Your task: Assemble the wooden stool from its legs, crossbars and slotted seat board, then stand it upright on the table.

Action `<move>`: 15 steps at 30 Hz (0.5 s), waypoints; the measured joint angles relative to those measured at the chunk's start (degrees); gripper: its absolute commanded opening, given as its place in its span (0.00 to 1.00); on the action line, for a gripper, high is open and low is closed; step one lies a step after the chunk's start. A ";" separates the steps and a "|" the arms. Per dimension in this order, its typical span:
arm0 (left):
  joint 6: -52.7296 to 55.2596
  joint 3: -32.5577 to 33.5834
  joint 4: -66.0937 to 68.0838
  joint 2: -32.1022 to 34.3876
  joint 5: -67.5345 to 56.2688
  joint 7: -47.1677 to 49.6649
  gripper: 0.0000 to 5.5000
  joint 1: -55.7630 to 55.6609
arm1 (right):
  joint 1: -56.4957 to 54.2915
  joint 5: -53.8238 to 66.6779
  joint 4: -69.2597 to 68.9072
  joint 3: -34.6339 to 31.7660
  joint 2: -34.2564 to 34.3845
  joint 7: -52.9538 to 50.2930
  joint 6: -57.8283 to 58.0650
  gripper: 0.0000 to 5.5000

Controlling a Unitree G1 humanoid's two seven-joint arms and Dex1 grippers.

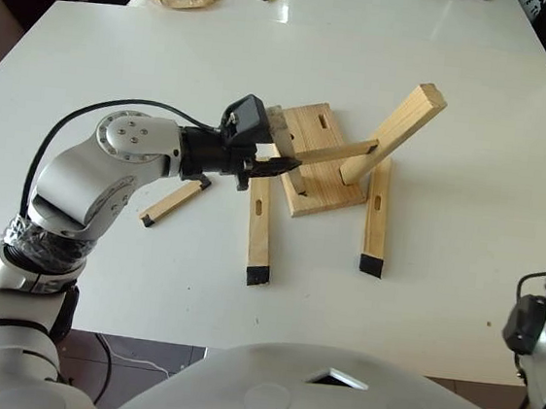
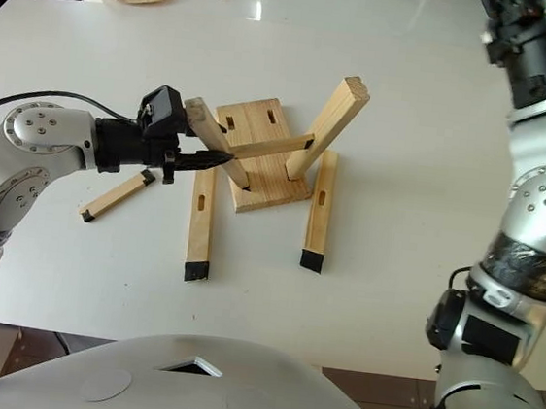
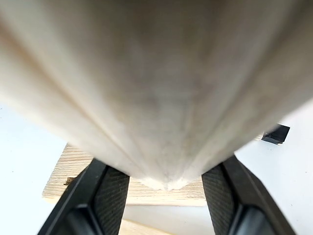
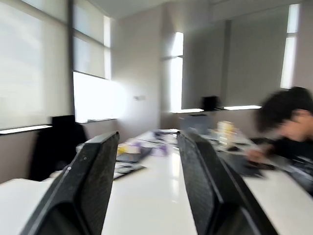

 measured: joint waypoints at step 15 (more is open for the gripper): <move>-0.30 2.35 -0.62 1.71 -1.31 -3.37 0.37 0.45 | 9.57 -10.46 -11.15 28.03 10.80 -1.21 1.05 0.39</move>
